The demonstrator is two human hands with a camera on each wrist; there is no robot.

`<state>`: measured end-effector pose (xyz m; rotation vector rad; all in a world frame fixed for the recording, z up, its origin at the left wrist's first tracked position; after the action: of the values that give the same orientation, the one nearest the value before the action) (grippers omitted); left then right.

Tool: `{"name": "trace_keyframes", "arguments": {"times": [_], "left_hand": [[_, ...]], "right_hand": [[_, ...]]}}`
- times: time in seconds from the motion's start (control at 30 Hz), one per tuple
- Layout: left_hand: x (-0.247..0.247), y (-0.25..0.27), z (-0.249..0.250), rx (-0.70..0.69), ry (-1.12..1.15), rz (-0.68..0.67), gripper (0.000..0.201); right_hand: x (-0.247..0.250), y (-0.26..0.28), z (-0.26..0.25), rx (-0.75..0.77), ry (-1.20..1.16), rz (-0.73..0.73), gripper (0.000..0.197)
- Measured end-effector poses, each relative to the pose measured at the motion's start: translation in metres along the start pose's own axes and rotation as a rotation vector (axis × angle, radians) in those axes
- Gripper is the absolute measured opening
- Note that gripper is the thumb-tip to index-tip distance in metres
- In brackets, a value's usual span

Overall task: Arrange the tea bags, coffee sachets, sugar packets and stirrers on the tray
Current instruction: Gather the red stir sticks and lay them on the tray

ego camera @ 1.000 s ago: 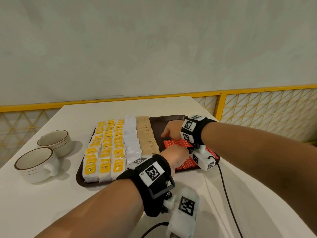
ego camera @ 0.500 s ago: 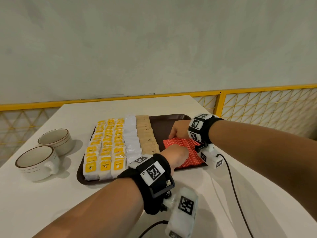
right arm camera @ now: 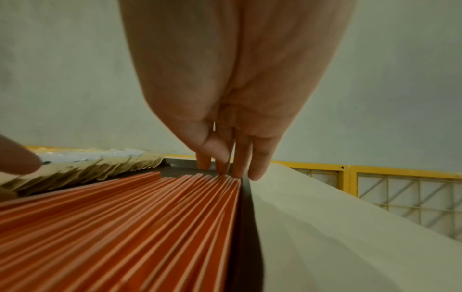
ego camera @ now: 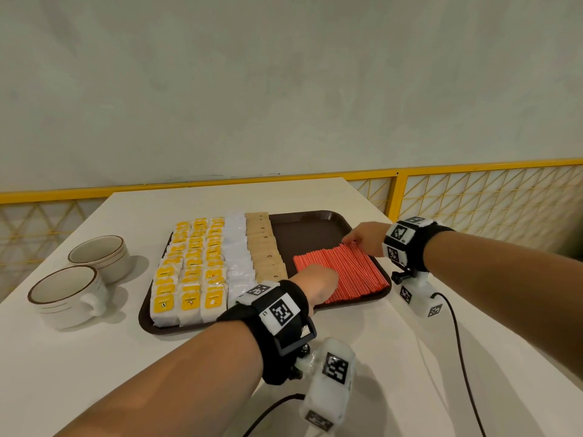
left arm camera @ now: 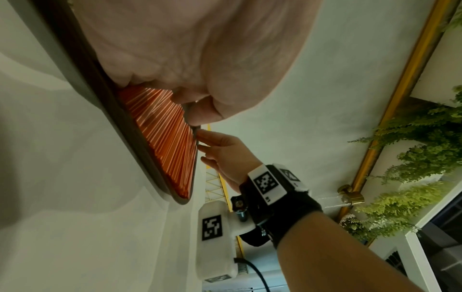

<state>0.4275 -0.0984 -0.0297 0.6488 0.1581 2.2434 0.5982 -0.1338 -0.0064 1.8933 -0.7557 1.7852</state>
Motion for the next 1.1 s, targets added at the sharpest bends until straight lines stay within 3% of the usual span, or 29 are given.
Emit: {"name": "trace_keyframes", "arguments": {"times": [0.57,0.73,0.9,0.97,1.1], "left_hand": [[0.006,0.011,0.005,0.018,0.090,0.024,0.033],[0.017,0.017,0.010,-0.032,0.095,-0.014,0.030],[0.081,0.029,0.005,-0.045,0.237,-0.020,0.023],[0.125,0.027,-0.006,-0.041,0.339,0.050,0.019],[0.198,0.022,-0.037,-0.061,0.338,0.267,0.020]], "right_hand": [[0.003,0.002,-0.016,-0.011,0.059,-0.012,0.038],[0.017,0.009,-0.009,-0.088,0.002,0.143,0.039],[0.020,0.022,0.024,-0.373,-0.225,0.241,0.037],[0.017,0.031,0.039,-0.451,-0.274,0.232,0.037],[0.002,0.044,0.057,-0.509,-0.425,0.173,0.031]]}}
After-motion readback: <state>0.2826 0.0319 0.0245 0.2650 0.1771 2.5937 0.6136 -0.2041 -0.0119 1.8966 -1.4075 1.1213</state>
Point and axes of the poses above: each hand's wrist, its own y-axis away from the middle knuckle, its own x-axis out of the back of the hand, z = x × y, the point moved 6 cm from there along -y, towards the middle knuckle, and after that the axes turned 15 degrees about z, right-handed, at the moved point
